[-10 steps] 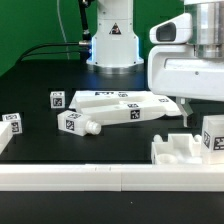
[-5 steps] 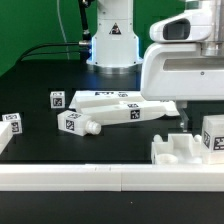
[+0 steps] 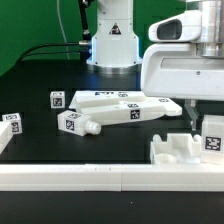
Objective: Assemble chair
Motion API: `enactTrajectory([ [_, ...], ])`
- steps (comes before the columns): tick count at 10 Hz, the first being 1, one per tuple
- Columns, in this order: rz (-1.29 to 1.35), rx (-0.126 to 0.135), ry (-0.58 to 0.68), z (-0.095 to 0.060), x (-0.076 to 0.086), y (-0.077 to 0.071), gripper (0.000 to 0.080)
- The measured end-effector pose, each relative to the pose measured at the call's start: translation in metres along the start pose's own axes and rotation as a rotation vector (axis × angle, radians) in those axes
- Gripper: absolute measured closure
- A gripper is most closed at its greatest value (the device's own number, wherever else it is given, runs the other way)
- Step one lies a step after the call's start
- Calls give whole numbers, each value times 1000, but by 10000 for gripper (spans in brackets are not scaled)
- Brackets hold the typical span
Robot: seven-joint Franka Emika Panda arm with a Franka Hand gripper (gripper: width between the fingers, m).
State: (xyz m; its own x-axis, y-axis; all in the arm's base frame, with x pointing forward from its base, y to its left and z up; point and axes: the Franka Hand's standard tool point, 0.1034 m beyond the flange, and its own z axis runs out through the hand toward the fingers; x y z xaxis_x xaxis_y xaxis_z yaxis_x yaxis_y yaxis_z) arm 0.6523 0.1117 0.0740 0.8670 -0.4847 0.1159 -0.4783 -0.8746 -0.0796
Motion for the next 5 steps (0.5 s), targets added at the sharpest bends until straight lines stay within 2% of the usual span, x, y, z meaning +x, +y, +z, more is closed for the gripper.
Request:
enactTrajectory([
  [3, 555, -9, 2, 0, -3, -2, 515],
  [5, 949, 3, -9, 0, -4, -4, 515],
])
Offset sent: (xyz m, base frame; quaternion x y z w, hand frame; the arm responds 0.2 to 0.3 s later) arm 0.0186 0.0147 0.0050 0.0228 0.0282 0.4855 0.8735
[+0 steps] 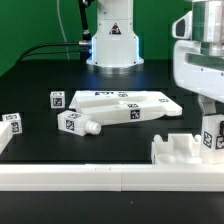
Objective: Assemble chair
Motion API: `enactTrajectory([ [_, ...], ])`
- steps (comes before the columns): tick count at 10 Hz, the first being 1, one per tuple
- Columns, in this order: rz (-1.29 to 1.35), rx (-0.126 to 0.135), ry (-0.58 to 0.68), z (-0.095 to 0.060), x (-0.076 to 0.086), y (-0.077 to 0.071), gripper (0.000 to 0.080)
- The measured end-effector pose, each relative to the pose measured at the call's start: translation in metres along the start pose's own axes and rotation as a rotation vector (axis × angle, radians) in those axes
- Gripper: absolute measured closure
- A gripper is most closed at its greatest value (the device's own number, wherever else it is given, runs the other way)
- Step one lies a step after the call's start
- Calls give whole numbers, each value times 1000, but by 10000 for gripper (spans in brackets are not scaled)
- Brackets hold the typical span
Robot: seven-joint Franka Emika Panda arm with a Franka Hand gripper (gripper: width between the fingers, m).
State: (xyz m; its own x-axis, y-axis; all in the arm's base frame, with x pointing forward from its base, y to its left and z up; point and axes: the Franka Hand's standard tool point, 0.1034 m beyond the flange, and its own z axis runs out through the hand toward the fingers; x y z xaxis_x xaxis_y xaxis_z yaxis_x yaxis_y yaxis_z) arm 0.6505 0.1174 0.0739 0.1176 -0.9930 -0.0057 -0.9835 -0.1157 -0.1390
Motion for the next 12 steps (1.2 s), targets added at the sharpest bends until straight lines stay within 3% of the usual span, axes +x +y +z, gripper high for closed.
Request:
enactTrajectory([
  [3, 159, 3, -12, 0, 0, 0, 515],
  [5, 136, 3, -12, 1, -1, 0, 276],
  [6, -44, 3, -3, 0, -2, 0, 276],
  [7, -213, 4, -5, 0, -6, 0, 176],
  [8, -450, 10, -6, 0, -3, 0, 158],
  [12, -717, 4, -4, 3, -2, 2, 151],
])
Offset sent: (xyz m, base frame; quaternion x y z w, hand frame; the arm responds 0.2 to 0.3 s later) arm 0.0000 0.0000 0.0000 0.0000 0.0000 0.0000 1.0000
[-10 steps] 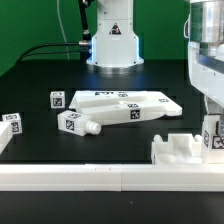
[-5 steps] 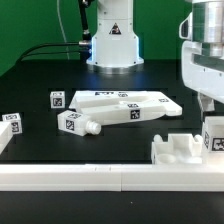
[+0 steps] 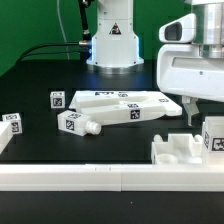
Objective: Assemble chair
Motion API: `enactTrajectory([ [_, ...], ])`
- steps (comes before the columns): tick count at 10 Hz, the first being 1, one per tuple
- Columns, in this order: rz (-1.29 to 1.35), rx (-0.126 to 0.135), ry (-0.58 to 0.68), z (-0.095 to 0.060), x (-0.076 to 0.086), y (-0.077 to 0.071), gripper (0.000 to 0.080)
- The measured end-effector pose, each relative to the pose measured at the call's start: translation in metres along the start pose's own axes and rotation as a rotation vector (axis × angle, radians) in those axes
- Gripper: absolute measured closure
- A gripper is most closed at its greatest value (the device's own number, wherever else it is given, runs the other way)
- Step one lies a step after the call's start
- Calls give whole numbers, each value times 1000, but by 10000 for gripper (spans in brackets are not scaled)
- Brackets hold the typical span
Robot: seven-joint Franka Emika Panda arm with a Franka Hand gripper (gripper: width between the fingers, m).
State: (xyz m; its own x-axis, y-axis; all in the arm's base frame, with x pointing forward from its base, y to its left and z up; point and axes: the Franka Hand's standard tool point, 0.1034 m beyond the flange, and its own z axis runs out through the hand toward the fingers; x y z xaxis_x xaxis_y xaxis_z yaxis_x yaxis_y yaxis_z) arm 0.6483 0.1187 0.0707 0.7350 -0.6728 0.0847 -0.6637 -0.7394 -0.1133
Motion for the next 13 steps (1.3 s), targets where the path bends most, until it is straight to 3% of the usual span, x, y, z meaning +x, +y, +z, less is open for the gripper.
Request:
enactTrajectory([
  [2, -364, 5, 2, -1, 8, 4, 151],
  [5, -396, 10, -5, 1, 10, 7, 172],
  [6, -385, 9, -6, 1, 11, 7, 364],
  [7, -319, 11, -7, 1, 10, 7, 364],
  [8, -255, 10, -7, 1, 10, 7, 517],
  [10, -134, 9, -8, 1, 10, 6, 516],
  [13, 267, -6, -11, 0, 7, 3, 516],
])
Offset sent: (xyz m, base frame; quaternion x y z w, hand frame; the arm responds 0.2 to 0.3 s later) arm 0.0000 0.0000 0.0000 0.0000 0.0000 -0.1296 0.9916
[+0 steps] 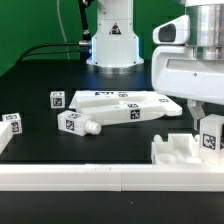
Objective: Assemble chair
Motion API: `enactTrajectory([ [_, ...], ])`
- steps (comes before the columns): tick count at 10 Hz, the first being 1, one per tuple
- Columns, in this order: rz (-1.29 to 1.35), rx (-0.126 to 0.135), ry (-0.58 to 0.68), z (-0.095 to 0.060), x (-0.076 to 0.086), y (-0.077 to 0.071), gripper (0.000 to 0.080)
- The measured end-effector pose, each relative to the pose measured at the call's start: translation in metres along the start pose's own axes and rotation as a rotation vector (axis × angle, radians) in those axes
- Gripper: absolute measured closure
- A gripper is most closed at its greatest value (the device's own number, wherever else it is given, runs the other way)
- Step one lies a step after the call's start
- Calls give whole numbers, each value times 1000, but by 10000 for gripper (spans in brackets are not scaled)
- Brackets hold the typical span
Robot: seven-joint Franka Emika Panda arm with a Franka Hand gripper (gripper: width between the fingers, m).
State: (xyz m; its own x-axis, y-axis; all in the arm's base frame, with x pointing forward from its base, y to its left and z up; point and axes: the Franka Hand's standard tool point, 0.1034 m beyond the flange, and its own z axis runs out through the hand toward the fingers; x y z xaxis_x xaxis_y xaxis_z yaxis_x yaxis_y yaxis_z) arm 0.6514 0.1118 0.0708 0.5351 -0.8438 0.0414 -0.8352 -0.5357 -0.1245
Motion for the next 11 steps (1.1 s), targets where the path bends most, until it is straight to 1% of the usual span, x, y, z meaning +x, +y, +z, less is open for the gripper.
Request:
enactTrajectory([
  [4, 735, 14, -40, 0, -4, -3, 515],
  [7, 904, 12, -42, 1, -1, -1, 515],
  [8, 907, 12, -43, 1, -2, -1, 436],
  [9, 896, 12, -43, 1, -2, -1, 298],
  [10, 895, 11, -43, 1, -2, -1, 298],
  [11, 859, 13, -42, 0, -1, -1, 182],
])
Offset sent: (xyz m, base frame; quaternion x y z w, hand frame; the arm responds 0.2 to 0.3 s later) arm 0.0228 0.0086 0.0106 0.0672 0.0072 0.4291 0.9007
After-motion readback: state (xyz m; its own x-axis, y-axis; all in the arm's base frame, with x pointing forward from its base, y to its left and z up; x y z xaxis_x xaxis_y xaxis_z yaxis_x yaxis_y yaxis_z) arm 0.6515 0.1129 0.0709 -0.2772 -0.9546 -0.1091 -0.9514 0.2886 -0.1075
